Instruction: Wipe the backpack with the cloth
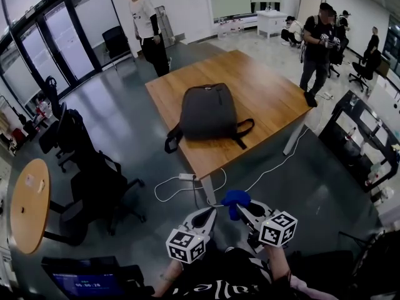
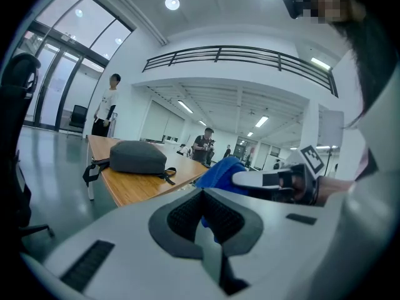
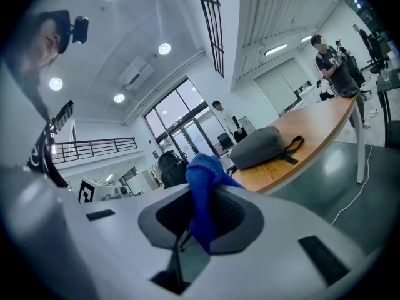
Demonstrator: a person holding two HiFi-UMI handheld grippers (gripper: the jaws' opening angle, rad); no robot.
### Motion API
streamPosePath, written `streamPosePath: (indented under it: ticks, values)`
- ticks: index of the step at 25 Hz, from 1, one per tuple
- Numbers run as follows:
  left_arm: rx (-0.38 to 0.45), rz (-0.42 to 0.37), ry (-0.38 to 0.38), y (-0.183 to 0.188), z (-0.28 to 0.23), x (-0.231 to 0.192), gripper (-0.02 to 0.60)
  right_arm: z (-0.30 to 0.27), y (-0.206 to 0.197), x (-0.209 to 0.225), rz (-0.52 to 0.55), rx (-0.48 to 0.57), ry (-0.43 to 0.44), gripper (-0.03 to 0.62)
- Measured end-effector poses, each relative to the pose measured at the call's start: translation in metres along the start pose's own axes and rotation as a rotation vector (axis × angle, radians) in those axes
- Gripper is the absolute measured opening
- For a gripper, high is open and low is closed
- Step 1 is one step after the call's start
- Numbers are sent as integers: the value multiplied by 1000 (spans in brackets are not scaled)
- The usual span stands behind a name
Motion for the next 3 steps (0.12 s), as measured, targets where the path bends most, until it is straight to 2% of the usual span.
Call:
streamPosePath:
  ticks: [3]
  values:
    - [0, 1, 0, -1, 2, 0, -2, 0, -2, -1, 0, -2, -3, 54]
Point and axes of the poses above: the fingertips, and each gripper's own axes: z backward along the fingers, x to its right, y out of its top, the point moved 6 cm from there along z, backward along the fingers, and after that the axes turned 6 degrees about -z, right-handed, at the moved point
